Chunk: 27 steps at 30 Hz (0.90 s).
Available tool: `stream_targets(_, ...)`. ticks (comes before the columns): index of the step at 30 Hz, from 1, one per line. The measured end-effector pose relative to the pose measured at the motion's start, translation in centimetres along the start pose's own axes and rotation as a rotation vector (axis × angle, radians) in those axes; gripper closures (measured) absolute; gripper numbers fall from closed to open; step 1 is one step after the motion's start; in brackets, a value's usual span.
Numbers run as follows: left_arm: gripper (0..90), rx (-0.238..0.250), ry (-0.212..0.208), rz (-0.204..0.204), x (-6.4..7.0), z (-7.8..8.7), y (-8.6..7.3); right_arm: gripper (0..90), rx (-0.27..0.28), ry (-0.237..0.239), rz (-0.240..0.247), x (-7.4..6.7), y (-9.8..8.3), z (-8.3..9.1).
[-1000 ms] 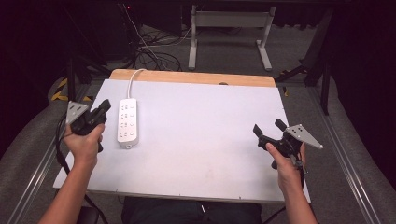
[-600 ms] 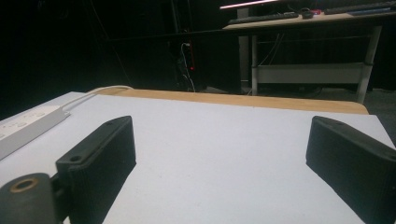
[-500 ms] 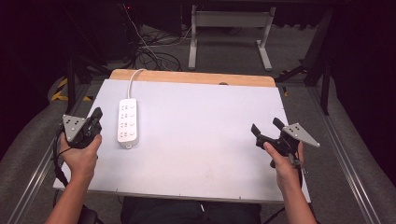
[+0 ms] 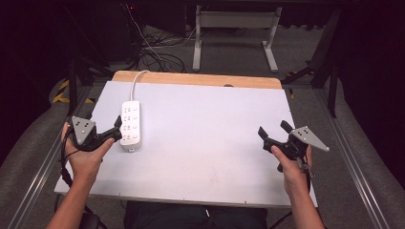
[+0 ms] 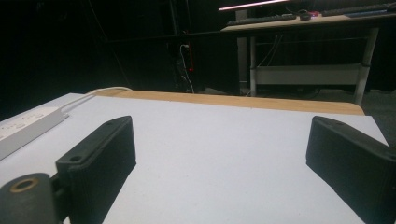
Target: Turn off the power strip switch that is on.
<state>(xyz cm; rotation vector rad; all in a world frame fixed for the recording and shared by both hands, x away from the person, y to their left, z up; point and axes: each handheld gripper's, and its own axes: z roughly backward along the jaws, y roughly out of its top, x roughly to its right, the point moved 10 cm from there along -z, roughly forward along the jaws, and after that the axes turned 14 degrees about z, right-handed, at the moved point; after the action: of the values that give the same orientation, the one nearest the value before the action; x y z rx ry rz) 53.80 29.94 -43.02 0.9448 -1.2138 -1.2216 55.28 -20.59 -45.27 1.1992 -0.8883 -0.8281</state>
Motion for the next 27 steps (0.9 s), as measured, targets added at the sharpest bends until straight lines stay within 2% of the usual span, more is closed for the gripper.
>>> stream_targets(3, 5.2, -0.009, -0.001, -0.004, -0.1, 0.0, -0.1, 8.8, -0.002, 0.0, -0.001, 0.0, 0.0, 0.0)
stream_targets(11, 4.8, -0.015, -0.004, 0.015, -0.4, 0.0, -0.2, 8.8, 0.001, -0.004, 0.001, 0.0, 0.1, 0.2)
stream_targets(27, 4.2, -0.006, -0.017, 0.005, -0.1, 0.4, 0.0, 8.8, 0.007, -0.014, 0.01, -0.2, 0.3, 1.1)
